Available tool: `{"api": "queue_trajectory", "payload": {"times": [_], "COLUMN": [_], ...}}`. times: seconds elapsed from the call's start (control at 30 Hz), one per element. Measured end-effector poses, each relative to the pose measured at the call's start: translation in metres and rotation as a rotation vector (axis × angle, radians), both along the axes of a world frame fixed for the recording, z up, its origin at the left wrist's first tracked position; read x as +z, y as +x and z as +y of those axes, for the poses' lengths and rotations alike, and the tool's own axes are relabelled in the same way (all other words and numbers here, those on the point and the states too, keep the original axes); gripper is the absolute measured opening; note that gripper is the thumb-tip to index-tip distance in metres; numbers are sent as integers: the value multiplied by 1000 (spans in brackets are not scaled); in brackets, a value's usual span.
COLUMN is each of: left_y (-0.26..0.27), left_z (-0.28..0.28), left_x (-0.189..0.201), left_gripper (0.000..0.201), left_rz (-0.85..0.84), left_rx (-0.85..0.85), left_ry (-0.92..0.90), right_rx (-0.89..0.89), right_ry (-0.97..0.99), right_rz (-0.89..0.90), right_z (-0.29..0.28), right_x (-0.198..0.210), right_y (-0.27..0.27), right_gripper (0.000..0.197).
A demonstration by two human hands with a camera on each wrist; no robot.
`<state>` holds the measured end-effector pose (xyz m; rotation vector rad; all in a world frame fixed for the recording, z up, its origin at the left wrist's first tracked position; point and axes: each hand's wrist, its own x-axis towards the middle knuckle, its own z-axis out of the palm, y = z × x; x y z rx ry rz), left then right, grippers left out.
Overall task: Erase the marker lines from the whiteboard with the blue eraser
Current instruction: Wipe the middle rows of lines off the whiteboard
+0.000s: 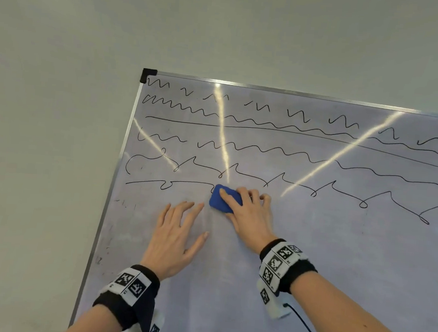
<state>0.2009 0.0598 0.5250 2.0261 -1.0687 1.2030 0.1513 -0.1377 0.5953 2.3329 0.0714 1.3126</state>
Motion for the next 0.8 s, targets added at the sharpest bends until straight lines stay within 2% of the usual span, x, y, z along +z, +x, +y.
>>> {"api": "queue_trajectory", "payload": {"times": [0.13,0.3,0.37,0.5,0.67,0.8], "left_y": [0,-1,-4,0,16,23], "left_z": [-1,-9,-22,-52,-90,-108], "left_x": [-6,-12,-7,15,43,53], "left_gripper": [60,58,57,59,71,61], "left_rz": [-10,-38,-79,-180,-324,-445], "left_rx": [34,69,50,28,20,-20], "left_ry": [2,-18,10,49,196,193], "right_rx": [76,59,62,104,15,-51], "right_ry": [-127,41,73,-24,-12,188], "right_rz": [98,-80,-79,-27,-18,-126], "right_z": [-27,-39,-29,-34,-51,-68], "right_x": [-30,0,4,0,4,10], "right_y": [-21,-29,-22,-28,-54,-90], "right_gripper": [82,58,56,57,60,50]}}
